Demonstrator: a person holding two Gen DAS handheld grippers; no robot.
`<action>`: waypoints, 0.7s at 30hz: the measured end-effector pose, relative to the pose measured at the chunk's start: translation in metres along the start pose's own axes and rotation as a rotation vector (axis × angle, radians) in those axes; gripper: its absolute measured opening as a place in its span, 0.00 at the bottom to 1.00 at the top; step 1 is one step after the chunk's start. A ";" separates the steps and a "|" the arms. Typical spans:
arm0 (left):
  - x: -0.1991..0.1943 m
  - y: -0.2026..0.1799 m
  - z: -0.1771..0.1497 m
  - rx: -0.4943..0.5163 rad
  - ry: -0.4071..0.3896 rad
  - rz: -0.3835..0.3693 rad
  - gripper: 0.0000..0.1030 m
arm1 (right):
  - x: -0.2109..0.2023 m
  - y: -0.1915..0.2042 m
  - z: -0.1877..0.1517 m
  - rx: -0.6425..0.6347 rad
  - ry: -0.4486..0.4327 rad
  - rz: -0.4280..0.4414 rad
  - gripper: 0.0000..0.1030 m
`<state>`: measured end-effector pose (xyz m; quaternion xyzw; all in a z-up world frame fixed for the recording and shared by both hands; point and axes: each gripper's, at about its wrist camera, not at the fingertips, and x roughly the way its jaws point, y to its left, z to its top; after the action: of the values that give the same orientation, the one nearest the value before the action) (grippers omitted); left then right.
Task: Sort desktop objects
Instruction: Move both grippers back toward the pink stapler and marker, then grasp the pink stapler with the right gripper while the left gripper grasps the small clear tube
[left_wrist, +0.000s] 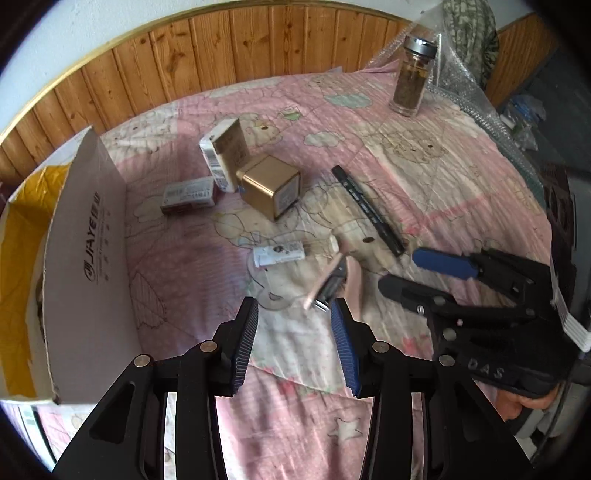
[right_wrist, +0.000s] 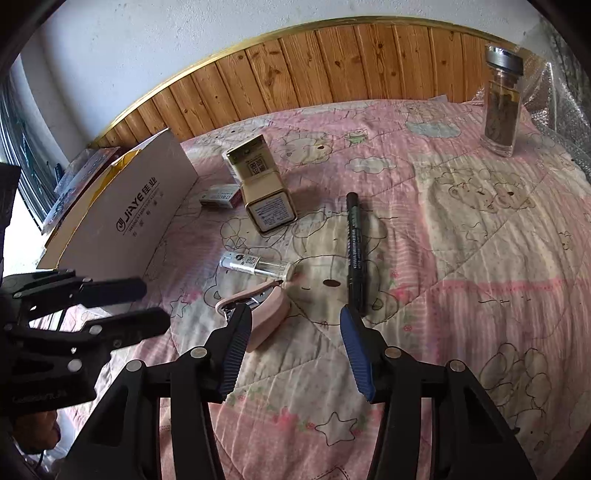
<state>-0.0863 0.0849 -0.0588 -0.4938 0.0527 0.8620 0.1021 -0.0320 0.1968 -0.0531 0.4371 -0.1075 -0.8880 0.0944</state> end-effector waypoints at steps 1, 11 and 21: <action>0.002 0.005 0.004 -0.007 -0.002 -0.002 0.42 | 0.005 0.001 -0.002 0.010 0.012 0.029 0.50; 0.034 0.038 0.032 -0.038 0.027 0.007 0.42 | 0.058 0.027 0.000 0.023 0.073 0.077 0.33; 0.067 0.040 0.031 -0.005 0.074 -0.071 0.42 | 0.049 0.029 0.019 -0.383 0.132 -0.132 0.16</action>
<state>-0.1549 0.0599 -0.1011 -0.5270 0.0368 0.8391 0.1295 -0.0742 0.1582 -0.0714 0.4746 0.0985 -0.8658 0.1241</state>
